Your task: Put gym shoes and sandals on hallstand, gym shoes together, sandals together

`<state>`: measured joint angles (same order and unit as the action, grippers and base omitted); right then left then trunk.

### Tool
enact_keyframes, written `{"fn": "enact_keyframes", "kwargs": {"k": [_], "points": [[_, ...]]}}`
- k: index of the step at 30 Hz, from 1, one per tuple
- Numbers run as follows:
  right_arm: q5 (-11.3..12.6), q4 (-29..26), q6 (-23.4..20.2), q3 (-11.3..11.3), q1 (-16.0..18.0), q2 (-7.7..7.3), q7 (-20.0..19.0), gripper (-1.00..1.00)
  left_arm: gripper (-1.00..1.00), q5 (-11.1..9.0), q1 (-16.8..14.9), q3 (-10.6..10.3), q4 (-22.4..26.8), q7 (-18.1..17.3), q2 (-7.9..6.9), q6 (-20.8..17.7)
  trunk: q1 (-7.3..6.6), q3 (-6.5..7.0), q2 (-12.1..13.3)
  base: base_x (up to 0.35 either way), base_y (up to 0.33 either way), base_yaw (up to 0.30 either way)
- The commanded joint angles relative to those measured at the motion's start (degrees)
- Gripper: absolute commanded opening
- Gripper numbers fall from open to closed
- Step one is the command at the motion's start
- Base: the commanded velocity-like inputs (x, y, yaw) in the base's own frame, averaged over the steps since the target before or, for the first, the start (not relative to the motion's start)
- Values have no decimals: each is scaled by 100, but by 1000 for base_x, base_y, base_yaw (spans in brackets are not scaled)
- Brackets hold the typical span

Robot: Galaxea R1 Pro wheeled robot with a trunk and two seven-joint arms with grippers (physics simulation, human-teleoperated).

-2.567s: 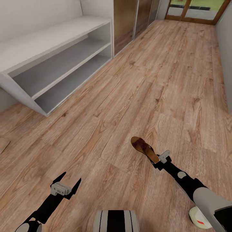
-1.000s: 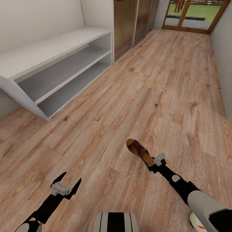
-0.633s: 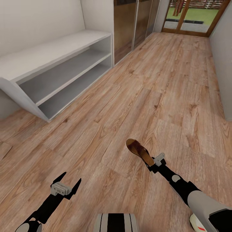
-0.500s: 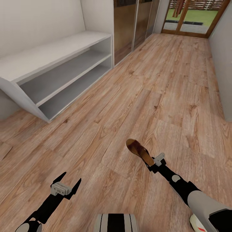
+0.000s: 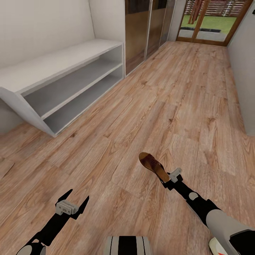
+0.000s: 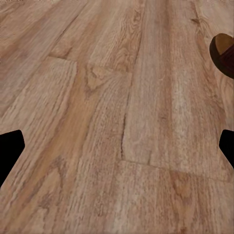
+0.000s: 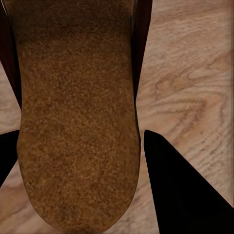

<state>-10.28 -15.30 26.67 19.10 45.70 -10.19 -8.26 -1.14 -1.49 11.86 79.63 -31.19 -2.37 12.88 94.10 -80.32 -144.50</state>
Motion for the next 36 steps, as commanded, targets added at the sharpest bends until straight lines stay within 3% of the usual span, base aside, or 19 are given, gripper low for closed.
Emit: {"fn": "enact_keyframes", "kwargs": {"k": [1,15,20,22,25,26,27,33,34,35,36], "points": [[16,0,-2,0,0,0,-13,-100,100,0,0,0,0,2,0,-3,0,9,0,0,0,0],[17,0,-4,-5,0,0,-9,-100,100,0,0,8,0,15,-1,-18,0,112,0,0,0,0],[82,-13,-4,-72,-4,-113,-14,-100,100,-6,-2,6,0,16,1,-22,0,118,0,0,0,0],[197,-23,-10,-228,-17,-275,-42,-100,100,-7,-2,1,2,16,4,-25,0,119,0,0,0,0],[582,-34,-32,-705,-70,-621,-196,-100,100,-8,-2,-2,13,18,30,-28,0,120,0,0,0,0],[582,-34,-32,-705,-70,-621,-196,-100,100,-8,-2,-2,13,18,30,-28,0,120,0,0,0,0],[734,-32,-44,-891,-89,-751,-316,-100,100,-8,-3,-2,14,19,47,-29,0,120,0,0,0,0],[1531,-22,-403,-1869,-358,-1569,-1700,-100,100,-2,-3,6,12,36,154,-23,0,121,0,0,0,0],[1789,-53,-540,-2329,-619,-1767,-2164,-100,100,-1,-5,9,7,43,174,-15,0,121,0,0,0,0],[1789,-53,-540,-2329,-619,-1767,-2164,-100,100,-1,-5,9,7,43,174,-15,0,121,0,0,0,0],[1886,-76,-596,-2542,-736,-1837,-2333,-100,100,-1,-6,11,6,45,181,-11,0,121,0,0,0,0]]}}
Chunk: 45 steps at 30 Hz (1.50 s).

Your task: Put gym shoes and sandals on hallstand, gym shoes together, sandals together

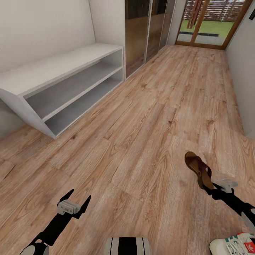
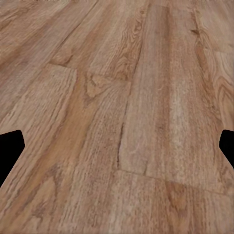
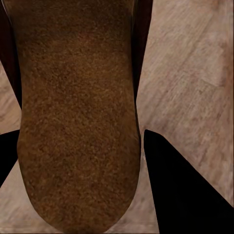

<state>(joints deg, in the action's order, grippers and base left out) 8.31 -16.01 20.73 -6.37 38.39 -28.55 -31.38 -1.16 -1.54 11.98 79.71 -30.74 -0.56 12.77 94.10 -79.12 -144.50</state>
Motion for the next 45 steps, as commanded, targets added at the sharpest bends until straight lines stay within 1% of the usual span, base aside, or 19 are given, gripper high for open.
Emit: {"fn": "enact_keyframes", "kwargs": {"k": [1,3,5,6,9,12,13,14,16,24,27,30,33,35,37,39,40,43,45], "points": [[103,-40,-49,-185,-108,-60,-157,-100,100,1,0,0,-3,1,6,4,0,2,0,0,0,0],[213,-140,-131,-489,-284,-143,-354,-100,100,1,2,2,-6,3,13,8,0,7,0,0,0,0],[283,-245,-191,-695,-445,-195,-476,-100,100,1,3,0,-13,4,19,11,0,17,0,0,0,0],[336,-341,-225,-833,-592,-227,-552,-100,100,-2,-2,-6,-29,5,24,12,0,24,0,0,0,0],[387,-496,-242,-959,-760,-248,-586,-100,100,-1,-19,-13,-50,7,70,14,0,46,0,0,0,0],[412,-607,-234,-1013,-865,-240,-430,-100,100,17,-33,-11,-125,15,173,31,0,71,0,0,0,0],[404,-668,-188,-1027,-939,-214,-110,-100,100,33,-41,-3,-280,19,243,50,0,79,0,0,0,0],[404,-668,-188,-1027,-939,-214,-110,-100,100,33,-41,-3,-280,19,243,50,0,88,0,0,0,0],[391,-740,-46,-1031,-1045,-188,180,-100,100,23,-45,19,-410,22,283,82,0,105,0,0,0,0],[383,-1058,94,-1029,-1310,-165,360,-100,100,13,-48,25,-485,23,309,113,0,176,0,0,0,0],[383,-1226,104,-1026,-1405,-101,410,-100,100,9,-48,29,-492,24,310,117,0,203,0,0,0,0],[375,-1405,52,-1012,-1418,52,536,-100,100,8,-48,38,-496,24,310,119,0,230,0,0,0,14],[309,-1754,-195,-925,-1353,263,846,-100,100,6,-48,43,-498,24,310,120,0,257,0,0,0,41],[187,-2101,-542,-791,-1253,419,1154,-100,100,9,-48,37,-502,24,310,120,0,275,0,0,0,45],[18,-2513,-946,-595,-1167,599,1509,-100,100,11,-50,31,-504,24,312,120,0,292,0,0,0,30],[-128,-2929,-1286,-376,-1111,837,1853,-100,100,16,-51,25,-506,24,315,121,0,310,0,0,0,19],[-128,-2929,-1286,-376,-1111,837,1853,-100,100,16,-51,25,-506,24,315,121,0,319,0,0,0,17],[-265,-3461,-1612,-75,-1070,1245,2246,-100,100,17,-53,23,-507,24,313,121,0,346,0,0,0,11],[-317,-3684,-1737,64,-1058,1488,2405,-100,100,18,-54,26,-508,24,312,121,0,364,0,0,0,6]]}}
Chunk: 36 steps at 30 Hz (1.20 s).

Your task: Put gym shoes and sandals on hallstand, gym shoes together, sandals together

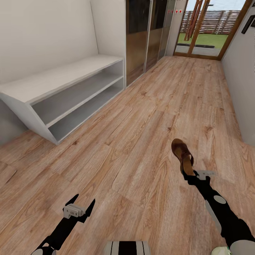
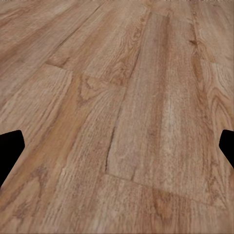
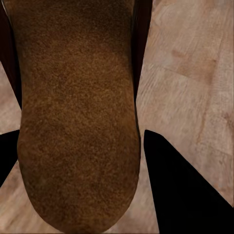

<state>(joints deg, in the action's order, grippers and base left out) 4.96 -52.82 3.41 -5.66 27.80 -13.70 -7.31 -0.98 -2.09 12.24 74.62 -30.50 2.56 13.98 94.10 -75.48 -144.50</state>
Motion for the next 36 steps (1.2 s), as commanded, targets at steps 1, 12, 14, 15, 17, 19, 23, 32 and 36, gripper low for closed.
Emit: {"fn": "enact_keyframes", "kwargs": {"k": [1,12,14,15,17,19,23,32,36], "points": [[-1,-80,-49,45,6,105,59,-100,100,0,1,2,1,0,0,0,0,9,0,0,0,5],[-70,-363,-221,242,36,665,298,-100,100,2,-1,10,0,0,-3,-5,0,102,0,0,0,1],[-77,-366,-226,272,38,755,308,-100,100,0,-1,12,0,0,-7,-3,0,111,0,0,0,0],[-77,-366,-226,272,38,755,308,-100,100,0,-1,12,0,0,-7,-3,0,115,0,0,0,0],[-82,-369,-230,327,39,844,323,-100,100,1,-1,12,2,0,-10,-2,0,121,0,0,0,0],[-89,-371,-232,396,37,907,343,-100,100,4,-1,11,1,0,-10,-1,0,125,0,0,0,0],[-131,-366,-234,545,30,962,399,-100,100,5,-2,11,6,0,-6,-1,0,129,0,0,0,0],[-337,-409,-224,888,-30,1011,745,-100,100,-7,-3,7,46,1,-1,-30,0,132,0,0,0,0],[-363,-412,-224,928,-42,1019,811,-100,100,-4,-7,2,49,1,-11,-56,0,133,0,35,0,0]]}}
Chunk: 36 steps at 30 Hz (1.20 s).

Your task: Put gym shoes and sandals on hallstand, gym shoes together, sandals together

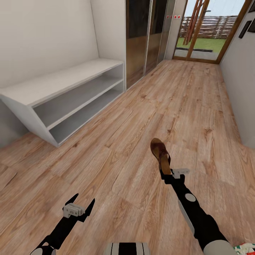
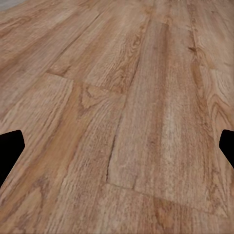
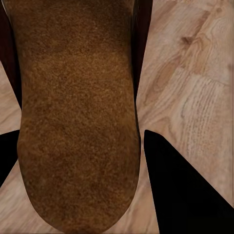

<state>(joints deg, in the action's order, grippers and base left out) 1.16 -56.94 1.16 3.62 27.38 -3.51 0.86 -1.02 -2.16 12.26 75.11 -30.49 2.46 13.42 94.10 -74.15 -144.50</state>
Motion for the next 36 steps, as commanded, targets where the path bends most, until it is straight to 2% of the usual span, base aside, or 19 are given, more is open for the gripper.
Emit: {"fn": "enact_keyframes", "kwargs": {"k": [1,12,22,36], "points": [[12,-2,0,10,-4,2,8,-100,100,-1,-3,-1,1,-2,-5,-7,0,0,0,134,0,0],[-6,-24,-8,35,-36,-8,39,-100,100,0,-11,-4,-12,-10,-29,-24,0,0,0,245,6,0],[-12,-27,-10,48,-45,-1,45,-100,100,13,-10,-3,-35,-14,-35,26,0,0,0,280,123,0],[-10,-36,-11,51,-48,0,46,-100,100,16,-12,1,-47,-55,-41,39,0,1,0,50,86,-1]]}}
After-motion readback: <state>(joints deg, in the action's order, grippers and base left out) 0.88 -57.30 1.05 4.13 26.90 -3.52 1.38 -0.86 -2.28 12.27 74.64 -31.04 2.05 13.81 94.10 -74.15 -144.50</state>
